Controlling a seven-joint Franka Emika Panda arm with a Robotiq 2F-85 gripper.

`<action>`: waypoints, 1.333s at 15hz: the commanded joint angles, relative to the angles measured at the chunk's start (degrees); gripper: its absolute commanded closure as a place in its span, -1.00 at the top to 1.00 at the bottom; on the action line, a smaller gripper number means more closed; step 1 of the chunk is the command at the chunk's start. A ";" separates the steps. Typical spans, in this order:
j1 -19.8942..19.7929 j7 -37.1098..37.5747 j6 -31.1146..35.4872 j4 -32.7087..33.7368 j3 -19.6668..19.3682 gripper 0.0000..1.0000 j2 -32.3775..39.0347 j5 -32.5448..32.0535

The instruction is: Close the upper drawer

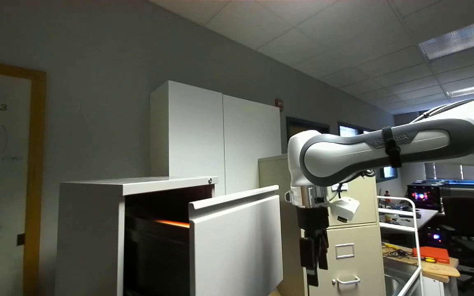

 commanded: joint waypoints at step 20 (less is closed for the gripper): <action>-0.65 9.59 15.45 16.05 5.07 -0.92 12.03 -3.25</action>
